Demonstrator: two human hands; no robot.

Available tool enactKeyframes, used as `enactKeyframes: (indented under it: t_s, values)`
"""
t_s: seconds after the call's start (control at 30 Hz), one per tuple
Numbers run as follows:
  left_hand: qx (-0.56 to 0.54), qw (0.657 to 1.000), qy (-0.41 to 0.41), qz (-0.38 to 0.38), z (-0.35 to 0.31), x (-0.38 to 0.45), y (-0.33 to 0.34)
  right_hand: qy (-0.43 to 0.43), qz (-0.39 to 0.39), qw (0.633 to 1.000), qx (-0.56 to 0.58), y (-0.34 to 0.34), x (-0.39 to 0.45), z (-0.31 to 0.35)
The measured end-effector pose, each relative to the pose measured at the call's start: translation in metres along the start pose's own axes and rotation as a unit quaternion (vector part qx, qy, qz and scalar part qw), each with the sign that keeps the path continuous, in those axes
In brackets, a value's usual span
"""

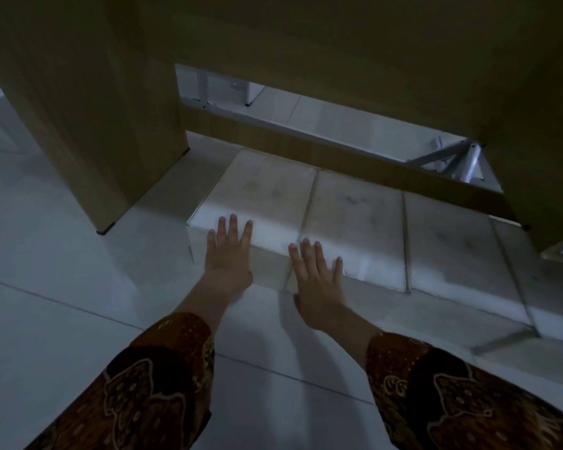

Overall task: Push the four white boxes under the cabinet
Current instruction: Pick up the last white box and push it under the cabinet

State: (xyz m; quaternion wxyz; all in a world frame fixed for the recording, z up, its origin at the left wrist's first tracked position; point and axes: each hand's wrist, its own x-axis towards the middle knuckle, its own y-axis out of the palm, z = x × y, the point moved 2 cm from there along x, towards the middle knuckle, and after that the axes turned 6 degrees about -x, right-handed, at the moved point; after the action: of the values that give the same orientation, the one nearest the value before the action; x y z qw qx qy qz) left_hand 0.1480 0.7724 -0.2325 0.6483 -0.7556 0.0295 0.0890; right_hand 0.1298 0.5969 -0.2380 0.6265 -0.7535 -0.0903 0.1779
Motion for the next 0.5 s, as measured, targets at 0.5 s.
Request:
enactKeyframes:
  t_s: [0.5]
  values:
    - [-0.036,0.997,0.062,0.005,-0.078,-0.030,0.019,0.169,0.089,0.979,0.071,0.025,-0.084,-0.173]
